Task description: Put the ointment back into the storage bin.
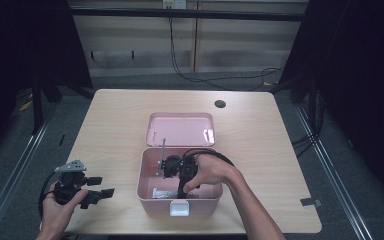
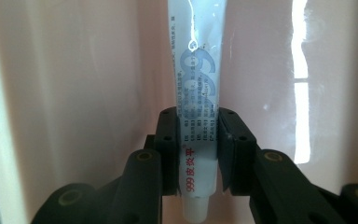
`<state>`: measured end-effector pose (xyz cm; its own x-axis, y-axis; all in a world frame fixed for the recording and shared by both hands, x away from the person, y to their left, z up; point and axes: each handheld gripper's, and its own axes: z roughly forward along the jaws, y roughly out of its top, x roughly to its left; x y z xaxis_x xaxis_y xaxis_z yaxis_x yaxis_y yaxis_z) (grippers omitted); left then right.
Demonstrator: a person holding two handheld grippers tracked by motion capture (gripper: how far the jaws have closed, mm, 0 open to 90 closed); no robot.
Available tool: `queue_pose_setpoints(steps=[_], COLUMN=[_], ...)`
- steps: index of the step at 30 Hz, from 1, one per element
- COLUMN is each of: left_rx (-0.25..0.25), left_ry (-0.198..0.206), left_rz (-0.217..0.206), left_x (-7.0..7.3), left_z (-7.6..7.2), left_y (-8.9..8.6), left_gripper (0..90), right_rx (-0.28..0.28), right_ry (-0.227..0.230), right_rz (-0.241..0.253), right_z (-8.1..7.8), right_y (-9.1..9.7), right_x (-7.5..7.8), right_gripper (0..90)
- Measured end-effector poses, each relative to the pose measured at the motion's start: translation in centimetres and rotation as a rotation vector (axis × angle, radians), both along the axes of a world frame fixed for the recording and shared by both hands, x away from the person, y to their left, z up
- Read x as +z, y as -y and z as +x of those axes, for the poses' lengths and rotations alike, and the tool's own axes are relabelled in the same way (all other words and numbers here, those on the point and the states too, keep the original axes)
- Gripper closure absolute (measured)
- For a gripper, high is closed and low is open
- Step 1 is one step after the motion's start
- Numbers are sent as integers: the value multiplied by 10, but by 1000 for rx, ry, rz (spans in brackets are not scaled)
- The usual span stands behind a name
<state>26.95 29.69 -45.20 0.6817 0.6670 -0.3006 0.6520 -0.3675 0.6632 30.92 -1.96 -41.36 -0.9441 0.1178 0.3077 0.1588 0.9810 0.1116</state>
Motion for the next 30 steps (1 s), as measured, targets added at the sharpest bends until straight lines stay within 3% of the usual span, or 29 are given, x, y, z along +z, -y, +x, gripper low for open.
queue_pose_setpoints(steps=[18, 30], left_rx=[13, 13], left_ry=[0, 2], left_rz=[1, -1], left_x=[1, 1], left_z=[-1, -1], left_y=[0, -1], left_gripper=[257, 257], right_rx=[58, 60], right_ry=[-34, -68], right_rz=[-39, -53], right_z=[-1, -1], right_y=[-12, -14], right_x=[-22, -30], right_gripper=[719, 719])
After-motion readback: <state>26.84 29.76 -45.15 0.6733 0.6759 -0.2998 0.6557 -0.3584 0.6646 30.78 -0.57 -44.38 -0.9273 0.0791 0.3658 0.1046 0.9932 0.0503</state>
